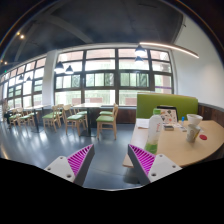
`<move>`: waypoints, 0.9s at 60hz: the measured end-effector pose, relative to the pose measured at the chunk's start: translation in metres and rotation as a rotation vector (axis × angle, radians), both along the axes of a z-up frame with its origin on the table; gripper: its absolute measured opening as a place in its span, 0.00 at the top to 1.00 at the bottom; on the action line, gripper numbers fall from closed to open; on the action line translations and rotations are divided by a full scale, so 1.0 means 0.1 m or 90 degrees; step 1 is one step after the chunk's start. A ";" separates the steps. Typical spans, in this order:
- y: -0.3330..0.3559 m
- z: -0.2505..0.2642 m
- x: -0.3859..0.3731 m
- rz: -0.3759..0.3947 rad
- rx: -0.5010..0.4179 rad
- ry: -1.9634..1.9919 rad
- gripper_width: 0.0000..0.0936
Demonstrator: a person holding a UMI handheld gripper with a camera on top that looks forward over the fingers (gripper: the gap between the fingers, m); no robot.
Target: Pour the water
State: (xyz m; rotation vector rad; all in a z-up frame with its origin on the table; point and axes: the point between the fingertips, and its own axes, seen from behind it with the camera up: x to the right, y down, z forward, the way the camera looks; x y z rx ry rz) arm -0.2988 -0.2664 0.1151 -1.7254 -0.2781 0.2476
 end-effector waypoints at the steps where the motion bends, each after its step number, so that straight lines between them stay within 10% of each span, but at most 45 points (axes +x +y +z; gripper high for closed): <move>1: -0.09 -0.11 -0.01 -0.006 0.003 0.000 0.17; 50: 1.84 -0.20 1.13 -0.189 0.061 -0.004 0.17; 54: 2.07 -0.30 1.17 -0.193 0.060 -0.023 0.36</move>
